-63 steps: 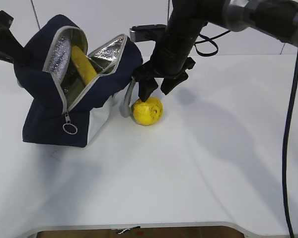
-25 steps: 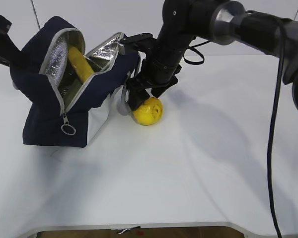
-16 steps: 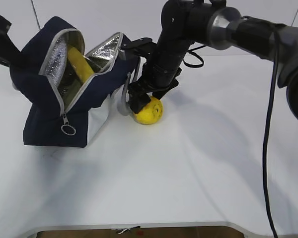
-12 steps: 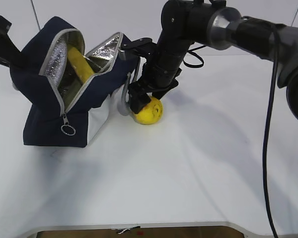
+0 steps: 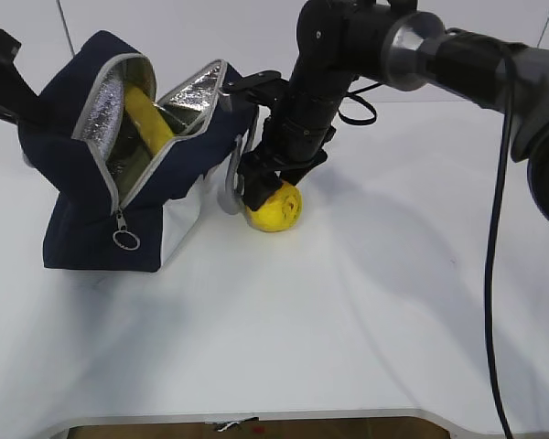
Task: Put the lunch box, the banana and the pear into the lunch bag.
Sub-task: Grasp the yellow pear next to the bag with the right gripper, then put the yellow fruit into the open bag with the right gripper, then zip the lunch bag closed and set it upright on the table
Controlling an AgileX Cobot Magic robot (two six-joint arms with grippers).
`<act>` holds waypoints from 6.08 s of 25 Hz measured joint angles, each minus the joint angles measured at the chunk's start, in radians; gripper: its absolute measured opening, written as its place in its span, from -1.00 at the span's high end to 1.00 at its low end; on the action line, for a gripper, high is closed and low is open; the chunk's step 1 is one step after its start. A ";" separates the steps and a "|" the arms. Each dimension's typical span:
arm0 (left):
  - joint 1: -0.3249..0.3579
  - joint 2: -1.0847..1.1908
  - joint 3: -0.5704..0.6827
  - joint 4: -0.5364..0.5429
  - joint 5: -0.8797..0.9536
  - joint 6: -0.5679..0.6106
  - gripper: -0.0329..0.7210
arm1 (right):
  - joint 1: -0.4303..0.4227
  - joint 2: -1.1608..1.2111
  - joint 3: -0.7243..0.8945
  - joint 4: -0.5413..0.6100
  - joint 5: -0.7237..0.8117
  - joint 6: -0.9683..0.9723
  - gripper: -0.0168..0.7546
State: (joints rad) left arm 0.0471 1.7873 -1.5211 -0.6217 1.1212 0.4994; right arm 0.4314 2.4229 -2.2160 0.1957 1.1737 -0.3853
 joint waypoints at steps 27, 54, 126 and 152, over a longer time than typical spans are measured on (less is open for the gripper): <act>0.000 0.000 0.000 0.000 -0.007 0.000 0.86 | 0.000 -0.151 0.011 -0.149 0.057 0.253 -0.46; 0.000 0.000 0.000 -0.074 0.004 0.000 0.86 | 0.000 -0.146 -0.036 0.493 -0.164 0.056 -0.46; 0.000 0.000 0.000 -0.079 0.018 0.000 0.86 | -0.048 0.020 -0.195 0.191 -0.026 0.327 0.54; -0.254 0.006 0.004 -0.370 -0.022 -0.022 0.86 | -0.048 -0.324 -0.068 -0.183 0.111 0.228 0.91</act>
State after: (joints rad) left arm -0.2073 1.7930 -1.5173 -0.9919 1.0992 0.4773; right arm 0.3838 2.0992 -2.2839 0.0129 1.2845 -0.1569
